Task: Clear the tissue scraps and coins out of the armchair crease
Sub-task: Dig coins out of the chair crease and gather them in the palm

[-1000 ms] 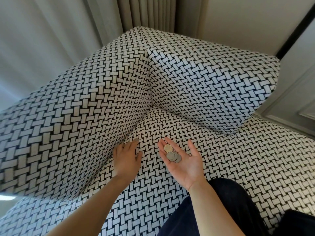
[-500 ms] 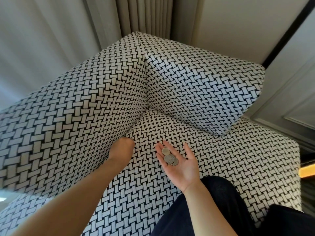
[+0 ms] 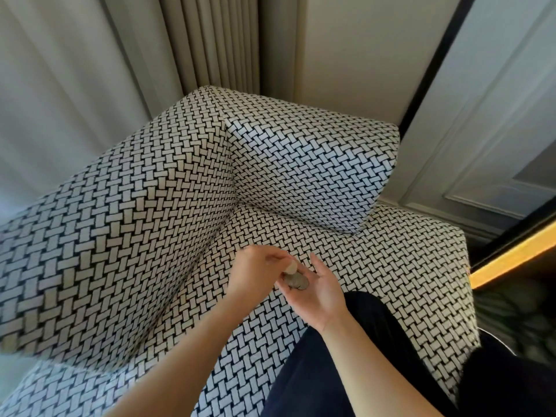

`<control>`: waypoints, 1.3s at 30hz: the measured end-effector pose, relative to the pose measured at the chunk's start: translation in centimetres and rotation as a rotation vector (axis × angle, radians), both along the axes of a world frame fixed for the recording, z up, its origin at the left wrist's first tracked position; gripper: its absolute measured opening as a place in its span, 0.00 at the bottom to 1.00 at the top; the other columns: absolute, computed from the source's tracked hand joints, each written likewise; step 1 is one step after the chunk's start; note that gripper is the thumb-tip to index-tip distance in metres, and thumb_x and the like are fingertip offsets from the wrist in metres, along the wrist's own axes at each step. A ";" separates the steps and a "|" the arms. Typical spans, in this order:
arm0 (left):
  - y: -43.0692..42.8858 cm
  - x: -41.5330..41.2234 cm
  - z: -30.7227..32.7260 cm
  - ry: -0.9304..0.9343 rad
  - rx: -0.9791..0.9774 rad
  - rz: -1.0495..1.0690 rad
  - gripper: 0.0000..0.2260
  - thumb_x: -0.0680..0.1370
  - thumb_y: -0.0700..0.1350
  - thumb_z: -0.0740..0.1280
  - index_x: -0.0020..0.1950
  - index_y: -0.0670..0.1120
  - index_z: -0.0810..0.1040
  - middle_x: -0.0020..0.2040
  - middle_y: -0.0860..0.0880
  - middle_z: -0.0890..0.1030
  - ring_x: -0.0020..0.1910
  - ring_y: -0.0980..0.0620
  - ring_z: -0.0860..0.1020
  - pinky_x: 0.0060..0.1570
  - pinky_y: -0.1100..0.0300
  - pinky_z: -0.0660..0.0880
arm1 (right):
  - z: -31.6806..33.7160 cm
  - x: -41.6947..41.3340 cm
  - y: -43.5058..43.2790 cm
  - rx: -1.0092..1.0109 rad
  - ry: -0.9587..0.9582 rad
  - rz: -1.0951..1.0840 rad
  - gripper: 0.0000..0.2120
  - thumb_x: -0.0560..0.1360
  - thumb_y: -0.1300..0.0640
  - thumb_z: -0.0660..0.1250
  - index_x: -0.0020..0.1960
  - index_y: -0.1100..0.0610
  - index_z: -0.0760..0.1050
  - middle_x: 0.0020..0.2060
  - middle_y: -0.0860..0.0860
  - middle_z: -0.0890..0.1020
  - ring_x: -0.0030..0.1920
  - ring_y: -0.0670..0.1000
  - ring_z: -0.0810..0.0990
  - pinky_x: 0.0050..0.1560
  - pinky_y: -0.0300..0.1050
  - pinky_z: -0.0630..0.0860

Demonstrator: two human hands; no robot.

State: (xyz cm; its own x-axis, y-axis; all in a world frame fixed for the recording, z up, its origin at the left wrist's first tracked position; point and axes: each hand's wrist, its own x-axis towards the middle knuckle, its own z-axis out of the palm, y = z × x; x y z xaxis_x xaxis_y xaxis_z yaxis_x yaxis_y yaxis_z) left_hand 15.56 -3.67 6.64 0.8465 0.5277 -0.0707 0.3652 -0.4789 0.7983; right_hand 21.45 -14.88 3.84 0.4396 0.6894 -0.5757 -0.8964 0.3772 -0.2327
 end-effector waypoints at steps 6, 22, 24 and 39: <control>-1.8 1.6 1.9 -0.032 -0.001 -0.046 0.06 0.75 0.44 0.69 0.49 0.53 0.85 0.46 0.56 0.84 0.40 0.66 0.78 0.43 0.71 0.75 | 2.4 2.1 -3.0 0.010 -0.056 0.035 0.26 0.81 0.49 0.54 0.69 0.69 0.66 0.63 0.67 0.74 0.63 0.61 0.76 0.63 0.56 0.73; -2.6 16.0 11.0 -0.190 -0.240 -0.223 0.24 0.79 0.55 0.61 0.75 0.56 0.60 0.73 0.58 0.62 0.71 0.57 0.61 0.64 0.67 0.57 | 14.0 18.0 -2.9 0.114 -0.214 -0.191 0.31 0.80 0.43 0.54 0.65 0.71 0.67 0.61 0.68 0.75 0.63 0.61 0.75 0.60 0.55 0.74; -2.0 18.6 11.2 -0.191 -0.304 -0.211 0.27 0.79 0.57 0.61 0.76 0.57 0.57 0.76 0.55 0.57 0.75 0.55 0.55 0.67 0.59 0.55 | 14.4 20.3 -2.3 0.122 -0.193 -0.249 0.31 0.80 0.42 0.53 0.65 0.71 0.67 0.60 0.68 0.74 0.63 0.62 0.74 0.61 0.55 0.73; 1.9 28.6 9.3 0.113 -0.149 -0.149 0.31 0.78 0.63 0.56 0.77 0.56 0.51 0.78 0.48 0.43 0.76 0.50 0.39 0.72 0.51 0.38 | 13.1 30.2 1.8 -0.012 -0.301 -0.040 0.41 0.79 0.37 0.44 0.68 0.74 0.61 0.67 0.72 0.66 0.70 0.66 0.63 0.73 0.57 0.57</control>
State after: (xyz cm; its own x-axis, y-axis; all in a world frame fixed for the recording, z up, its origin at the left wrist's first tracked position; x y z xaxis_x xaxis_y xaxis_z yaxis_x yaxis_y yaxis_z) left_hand 44.16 -1.80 15.95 0.8967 0.3739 -0.2370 0.3902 -0.4144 0.8222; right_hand 51.65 -13.12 16.97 0.6186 0.6617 -0.4236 -0.7708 0.4066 -0.4904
